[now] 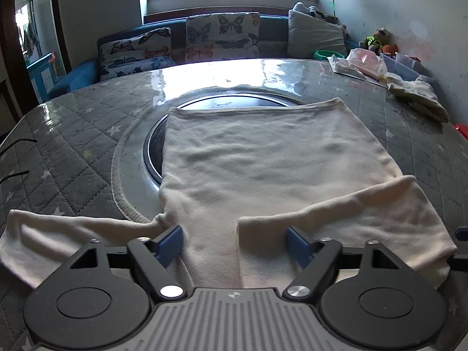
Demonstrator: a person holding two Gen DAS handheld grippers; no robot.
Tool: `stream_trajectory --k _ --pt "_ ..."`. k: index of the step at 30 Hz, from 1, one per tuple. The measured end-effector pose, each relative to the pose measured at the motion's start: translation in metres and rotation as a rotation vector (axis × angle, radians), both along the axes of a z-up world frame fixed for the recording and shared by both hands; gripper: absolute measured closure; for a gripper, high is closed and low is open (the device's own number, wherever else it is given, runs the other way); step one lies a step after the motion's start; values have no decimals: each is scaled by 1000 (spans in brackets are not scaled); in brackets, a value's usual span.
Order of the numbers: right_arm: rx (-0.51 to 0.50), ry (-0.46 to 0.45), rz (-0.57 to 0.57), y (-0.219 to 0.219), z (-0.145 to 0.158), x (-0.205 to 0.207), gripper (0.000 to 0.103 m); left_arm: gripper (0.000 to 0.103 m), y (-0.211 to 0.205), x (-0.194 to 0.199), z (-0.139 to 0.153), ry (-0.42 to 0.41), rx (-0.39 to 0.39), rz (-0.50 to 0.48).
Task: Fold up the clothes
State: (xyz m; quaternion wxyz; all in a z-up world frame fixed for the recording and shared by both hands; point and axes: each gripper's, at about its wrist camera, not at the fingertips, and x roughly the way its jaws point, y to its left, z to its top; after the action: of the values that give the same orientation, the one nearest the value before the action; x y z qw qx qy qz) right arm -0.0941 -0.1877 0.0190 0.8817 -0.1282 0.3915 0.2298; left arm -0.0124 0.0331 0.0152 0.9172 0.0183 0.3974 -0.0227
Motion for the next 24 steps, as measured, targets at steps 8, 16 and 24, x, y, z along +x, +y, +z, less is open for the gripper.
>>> stream_trajectory --k 8,16,24 --pt "27 -33 -18 6 -7 -2 92 48 -8 -2 -1 -17 0 -30" --pt "-141 -183 36 25 3 -26 99 87 -14 -3 5 -34 13 -46" --pt "-135 -135 58 21 -1 -31 98 89 -11 -8 10 -48 26 -42"
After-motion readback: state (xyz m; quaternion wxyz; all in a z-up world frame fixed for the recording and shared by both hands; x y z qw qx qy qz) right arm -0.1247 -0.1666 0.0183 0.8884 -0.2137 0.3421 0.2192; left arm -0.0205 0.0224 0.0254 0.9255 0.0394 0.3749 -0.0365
